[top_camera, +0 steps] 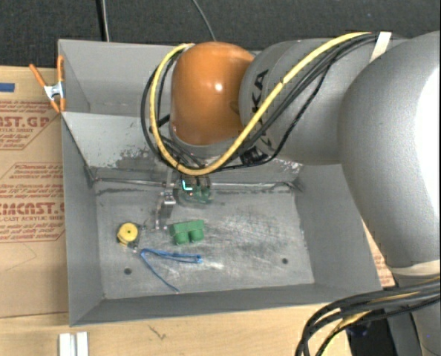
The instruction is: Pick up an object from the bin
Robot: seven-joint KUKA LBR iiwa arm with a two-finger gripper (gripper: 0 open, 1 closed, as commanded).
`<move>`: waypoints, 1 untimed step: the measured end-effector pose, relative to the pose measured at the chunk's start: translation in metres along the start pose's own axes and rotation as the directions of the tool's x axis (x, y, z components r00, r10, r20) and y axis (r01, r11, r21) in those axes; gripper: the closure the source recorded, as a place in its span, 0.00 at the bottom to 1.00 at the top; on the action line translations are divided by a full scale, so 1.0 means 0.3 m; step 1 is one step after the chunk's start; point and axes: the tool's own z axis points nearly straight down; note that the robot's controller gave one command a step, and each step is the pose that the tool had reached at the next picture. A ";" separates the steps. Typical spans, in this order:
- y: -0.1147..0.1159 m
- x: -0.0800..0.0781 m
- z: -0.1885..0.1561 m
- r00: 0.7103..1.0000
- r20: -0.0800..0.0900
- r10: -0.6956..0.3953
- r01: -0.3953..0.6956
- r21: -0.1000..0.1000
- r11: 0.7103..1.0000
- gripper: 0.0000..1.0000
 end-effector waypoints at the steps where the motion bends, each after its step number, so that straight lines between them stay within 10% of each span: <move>1: -0.025 0.215 0.334 0.981 0.015 -0.193 0.193 0.000 0.981 0.00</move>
Offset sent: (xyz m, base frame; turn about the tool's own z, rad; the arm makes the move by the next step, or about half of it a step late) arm -0.0680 -0.0086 -0.1028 -0.1957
